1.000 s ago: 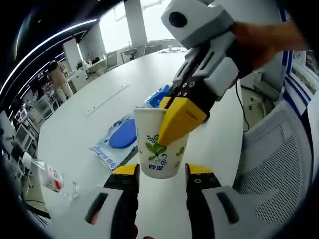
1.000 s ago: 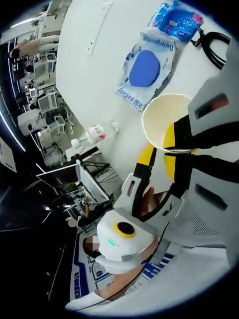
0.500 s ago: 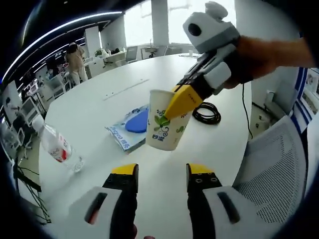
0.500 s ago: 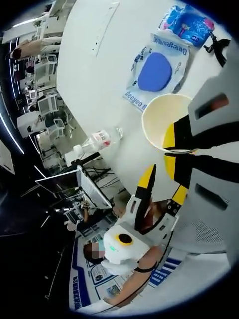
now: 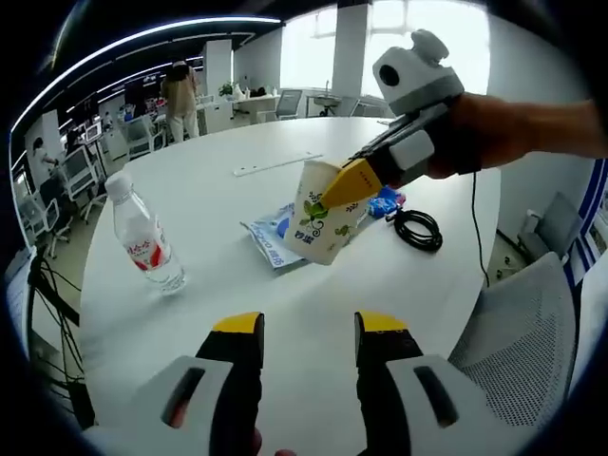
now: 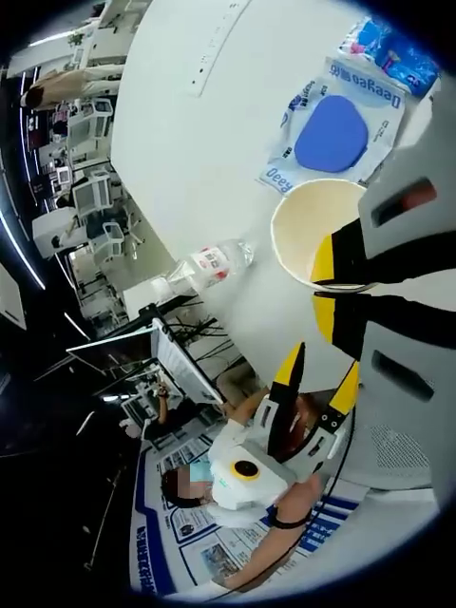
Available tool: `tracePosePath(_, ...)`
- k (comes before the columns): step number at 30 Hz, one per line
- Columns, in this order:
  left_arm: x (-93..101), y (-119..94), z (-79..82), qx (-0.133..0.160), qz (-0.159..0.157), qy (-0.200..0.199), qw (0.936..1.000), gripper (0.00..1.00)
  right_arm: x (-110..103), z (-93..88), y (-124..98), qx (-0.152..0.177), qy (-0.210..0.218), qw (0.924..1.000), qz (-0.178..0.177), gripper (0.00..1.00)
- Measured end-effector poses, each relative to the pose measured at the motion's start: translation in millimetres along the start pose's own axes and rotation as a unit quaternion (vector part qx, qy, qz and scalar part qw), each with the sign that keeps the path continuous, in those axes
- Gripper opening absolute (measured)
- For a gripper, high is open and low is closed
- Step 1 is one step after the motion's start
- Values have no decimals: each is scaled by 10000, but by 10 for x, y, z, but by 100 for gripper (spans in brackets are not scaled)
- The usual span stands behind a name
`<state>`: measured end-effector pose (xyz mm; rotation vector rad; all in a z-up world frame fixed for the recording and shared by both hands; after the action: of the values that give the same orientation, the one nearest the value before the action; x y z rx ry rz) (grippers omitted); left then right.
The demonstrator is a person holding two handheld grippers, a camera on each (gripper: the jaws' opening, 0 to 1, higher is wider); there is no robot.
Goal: Arrange the tabletop items into an orderly group along one side of the table until the central work area is clear of visible clutter.
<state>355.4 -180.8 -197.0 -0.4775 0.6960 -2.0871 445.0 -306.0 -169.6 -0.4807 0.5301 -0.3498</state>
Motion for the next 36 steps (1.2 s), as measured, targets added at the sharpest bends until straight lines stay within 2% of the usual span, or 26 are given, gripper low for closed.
tracePosePath(17,-286,-264,-143,115,390,-515,9978,37,105,233,523,-468,-539,9974,86,0)
tracePosePath(28,-380,-407,-212,157,567,-722,9956,37,253,202,774,-892,-883,9921,-42,0)
tracePosePath(32,-420,-453,-250,124,671,-713,9951,36,351,169,829,-1113,-1077,9878,-185,0)
tracePosePath(36,-479,-521,-296,115,727,-778,9942,36,396,192,890,-1167,-1154,9861,-263,0)
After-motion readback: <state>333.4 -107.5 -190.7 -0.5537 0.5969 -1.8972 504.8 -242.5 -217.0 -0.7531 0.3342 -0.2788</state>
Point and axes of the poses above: the point that each gripper's makers call its tool centre point, and the gripper's own axes: y roughly forward along the fingers, x roughly to its right, z roughly out of its top, the point moved 6 cm from there along -y, roughly backward along the fingers, and after that the axes turned 1 degree about -y, right-handed, at the moved point
